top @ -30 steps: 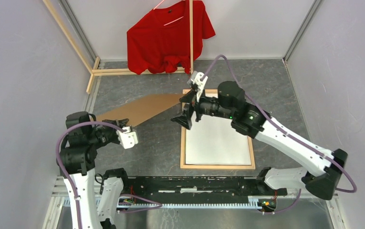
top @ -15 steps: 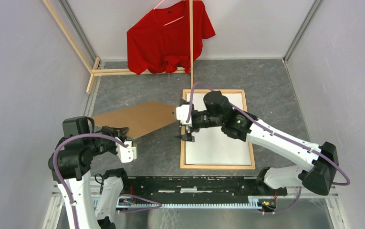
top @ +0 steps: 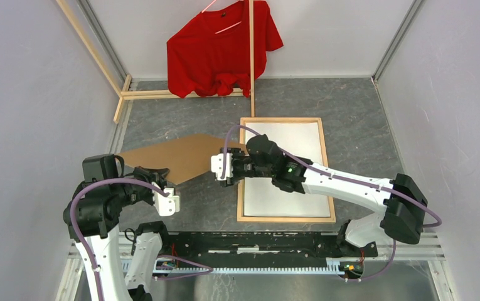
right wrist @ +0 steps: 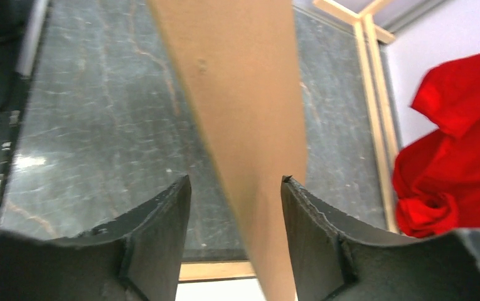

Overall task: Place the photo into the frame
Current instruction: Turn over the photo frame item at the center of the board.

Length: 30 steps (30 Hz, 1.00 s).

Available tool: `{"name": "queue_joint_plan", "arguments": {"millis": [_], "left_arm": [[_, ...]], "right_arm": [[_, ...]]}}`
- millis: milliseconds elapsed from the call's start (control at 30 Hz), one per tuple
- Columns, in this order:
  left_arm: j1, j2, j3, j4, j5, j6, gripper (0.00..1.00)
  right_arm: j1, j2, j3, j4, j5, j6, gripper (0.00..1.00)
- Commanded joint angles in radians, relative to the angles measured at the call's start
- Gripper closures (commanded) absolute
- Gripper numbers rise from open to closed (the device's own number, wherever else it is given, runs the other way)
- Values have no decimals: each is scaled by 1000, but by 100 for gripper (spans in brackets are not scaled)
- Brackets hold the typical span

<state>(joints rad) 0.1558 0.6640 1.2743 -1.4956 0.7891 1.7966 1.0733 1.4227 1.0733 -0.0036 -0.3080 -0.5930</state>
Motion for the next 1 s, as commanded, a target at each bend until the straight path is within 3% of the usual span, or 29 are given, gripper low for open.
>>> {"name": "queue_joint_plan", "arguments": {"millis": [0, 233, 367, 567, 633, 700, 733, 800, 833, 967], "left_arm": [[1, -12, 14, 31, 47, 62, 98], [1, -20, -2, 31, 48, 74, 98], [2, -20, -6, 44, 51, 68, 95], [1, -22, -13, 139, 62, -15, 83], [1, -20, -13, 173, 65, -41, 78], [1, -22, -16, 242, 72, -116, 62], [1, -23, -18, 296, 73, -171, 50], [1, -25, -29, 432, 63, -329, 5], [1, -24, -34, 509, 55, -413, 1], [1, 41, -11, 785, -46, -775, 0]], "right_arm": [[1, 10, -17, 185, 136, -14, 42], [2, -3, -75, 287, 166, -9, 45], [1, -6, -106, 340, 166, 1, 55], [3, 35, -65, 331, 132, 21, 95], [3, 49, -46, 326, 133, 26, 100], [3, 56, -35, 341, 151, 49, 100], [2, 57, -29, 350, 168, 65, 100], [2, 55, -15, 368, 192, 111, 100], [2, 53, -5, 374, 204, 123, 100], [-3, 34, 25, 423, 256, 223, 100]]}}
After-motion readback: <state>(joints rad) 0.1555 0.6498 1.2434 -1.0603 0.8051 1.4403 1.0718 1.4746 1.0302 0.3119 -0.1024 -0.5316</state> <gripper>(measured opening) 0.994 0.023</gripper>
